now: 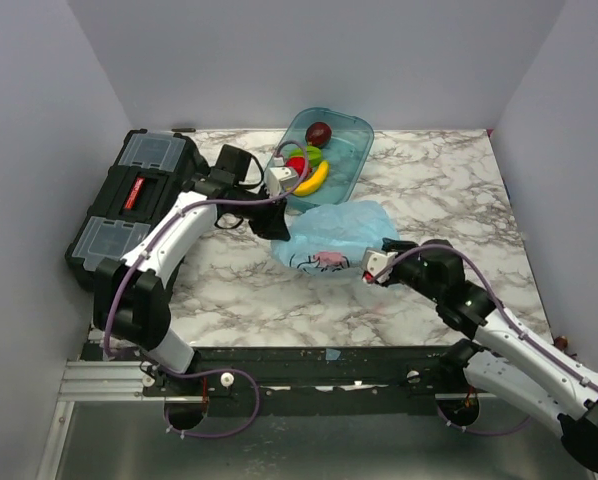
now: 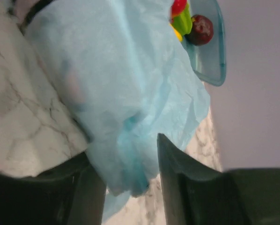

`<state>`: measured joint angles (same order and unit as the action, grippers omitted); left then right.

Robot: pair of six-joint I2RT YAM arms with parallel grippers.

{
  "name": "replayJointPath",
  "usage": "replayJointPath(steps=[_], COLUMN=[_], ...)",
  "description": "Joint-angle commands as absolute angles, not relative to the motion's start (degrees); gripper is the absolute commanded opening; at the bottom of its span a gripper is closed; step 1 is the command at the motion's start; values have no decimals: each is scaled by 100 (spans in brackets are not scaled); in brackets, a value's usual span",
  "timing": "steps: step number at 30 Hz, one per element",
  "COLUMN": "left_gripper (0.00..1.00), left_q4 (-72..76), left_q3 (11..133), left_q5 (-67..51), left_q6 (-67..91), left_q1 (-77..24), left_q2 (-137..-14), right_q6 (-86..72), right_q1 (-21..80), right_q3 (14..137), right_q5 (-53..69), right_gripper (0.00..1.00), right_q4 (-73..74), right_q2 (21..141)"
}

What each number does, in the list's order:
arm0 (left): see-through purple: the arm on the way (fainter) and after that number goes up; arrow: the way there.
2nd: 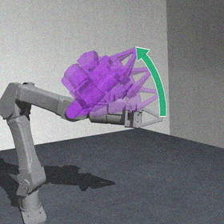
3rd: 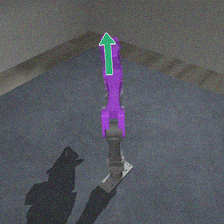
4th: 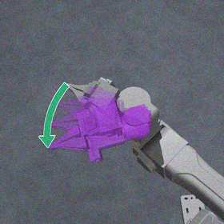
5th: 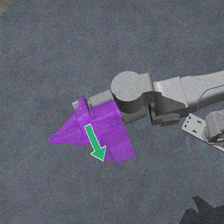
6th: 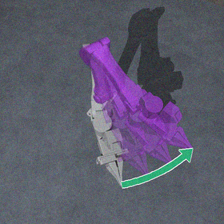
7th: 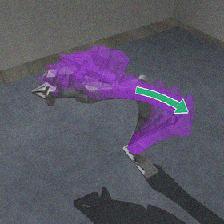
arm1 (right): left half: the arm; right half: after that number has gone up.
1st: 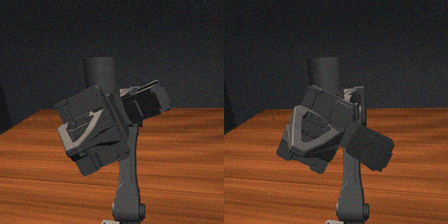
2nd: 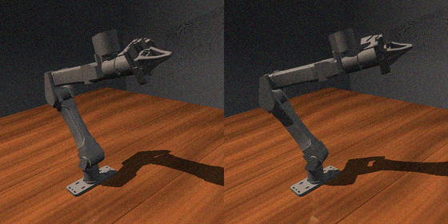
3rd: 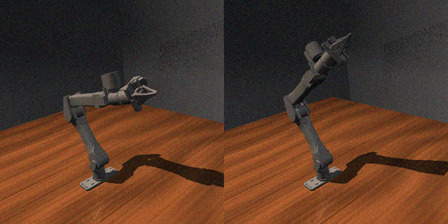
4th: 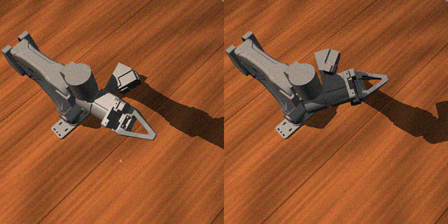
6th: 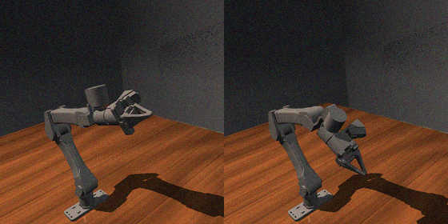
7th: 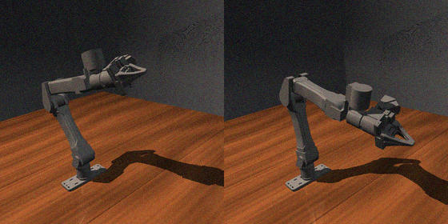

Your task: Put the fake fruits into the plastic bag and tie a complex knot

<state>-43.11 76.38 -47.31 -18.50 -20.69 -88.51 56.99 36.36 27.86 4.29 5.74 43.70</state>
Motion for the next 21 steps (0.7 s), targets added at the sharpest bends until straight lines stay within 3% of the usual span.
replayJointPath(steps=[1, 2, 5, 11, 15, 21], left_gripper=[0, 0, 0, 0, 0, 0], left_q4=[-5002, -5026, -5016, -5029, -4942, -4785], left_q3=[7944, 7960, 7933, 8033, 8049, 8042], left_q5=[-5233, -5511, -5632, -5284, -5057, -5024], left_q6=[-2022, -1949, -1984, -2485, -2739, -2822], left_q1=[-1413, -1097, -476, -344, -286, -284], left_q2=[-9060, -9121, -9348, -9800, -9919, -9933], right_q6=[4295, 3874, 2955, 2246, 2085, 2318], right_q1=[3674, 3666, 3552, 3171, 2577, 2529], right_q3=[3394, 3595, 4098, 4326, 4845, 5312], right_q5=[43, -261, -276, 521, 1381, 2848], right_gripper=[77, 91, 99, 100, 95, 93], right_q4=[1264, 1498, 2457, 2622, 2470, 2121], right_q2=[4481, 4619, 5044, 5530, 6062, 6800])
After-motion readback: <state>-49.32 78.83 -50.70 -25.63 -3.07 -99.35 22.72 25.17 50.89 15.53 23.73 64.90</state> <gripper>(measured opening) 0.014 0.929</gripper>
